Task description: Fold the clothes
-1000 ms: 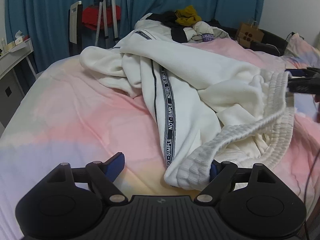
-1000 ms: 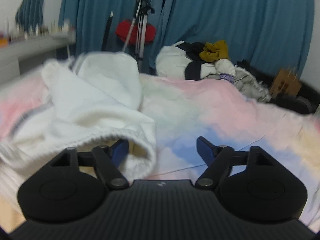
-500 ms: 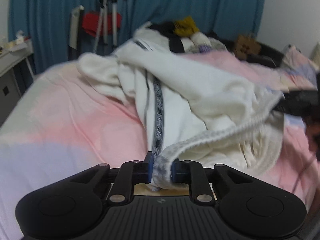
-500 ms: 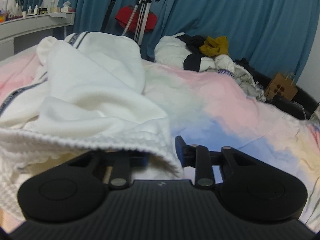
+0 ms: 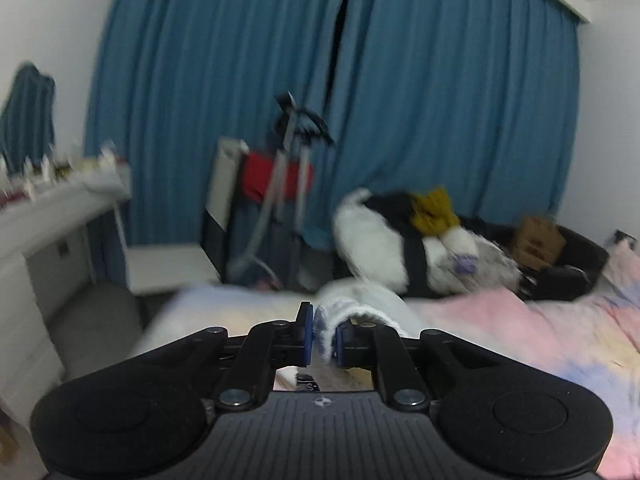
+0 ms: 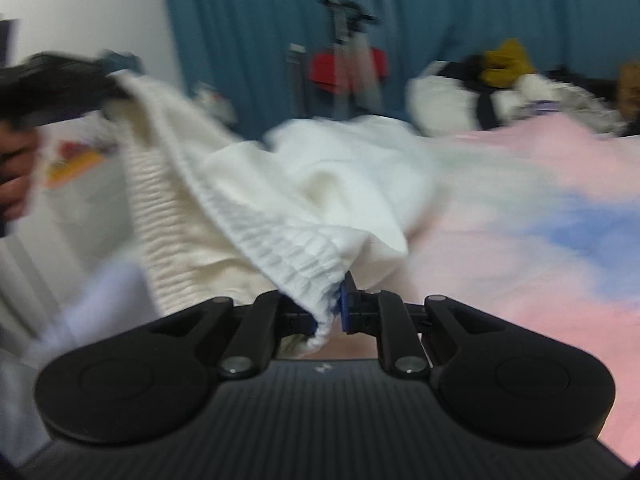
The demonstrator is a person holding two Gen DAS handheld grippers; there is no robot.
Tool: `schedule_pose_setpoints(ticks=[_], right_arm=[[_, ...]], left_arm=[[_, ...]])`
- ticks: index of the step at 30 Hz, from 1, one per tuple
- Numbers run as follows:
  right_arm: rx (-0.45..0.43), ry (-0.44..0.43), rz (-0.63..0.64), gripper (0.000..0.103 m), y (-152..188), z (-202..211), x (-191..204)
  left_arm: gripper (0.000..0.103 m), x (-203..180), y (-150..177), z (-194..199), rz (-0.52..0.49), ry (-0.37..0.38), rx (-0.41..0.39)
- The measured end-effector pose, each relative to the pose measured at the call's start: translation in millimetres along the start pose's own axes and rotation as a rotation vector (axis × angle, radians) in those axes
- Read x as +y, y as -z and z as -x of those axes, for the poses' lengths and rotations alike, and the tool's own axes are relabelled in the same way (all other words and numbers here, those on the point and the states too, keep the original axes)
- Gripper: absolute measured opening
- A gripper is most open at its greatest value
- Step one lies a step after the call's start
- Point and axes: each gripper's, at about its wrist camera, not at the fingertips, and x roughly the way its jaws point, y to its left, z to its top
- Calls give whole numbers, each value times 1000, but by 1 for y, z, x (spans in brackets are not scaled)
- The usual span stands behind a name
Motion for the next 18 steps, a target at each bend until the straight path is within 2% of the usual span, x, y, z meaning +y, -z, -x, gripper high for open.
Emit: schedule_pose_setpoints(ticks=[4, 8, 10, 13, 15, 18], right_arm=[[-7, -220, -45, 15, -19, -30, 63], [34, -355, -10, 16, -26, -86, 120], [65, -381, 46, 16, -19, -118, 143], [172, -373, 78, 16, 2, -169, 153], [228, -368, 77, 16, 20, -194, 150], [245, -405, 28, 16, 31, -210, 136]], left_arm=[[10, 51, -34, -4, -18, -128, -37], [10, 119, -32, -32, 11, -274, -9], [10, 154, -10, -53, 49, -322, 37], [10, 203, 38, -86, 130, -372, 141], [11, 226, 72, -106, 189, -395, 207], [13, 248, 110, -120, 243, -395, 270]])
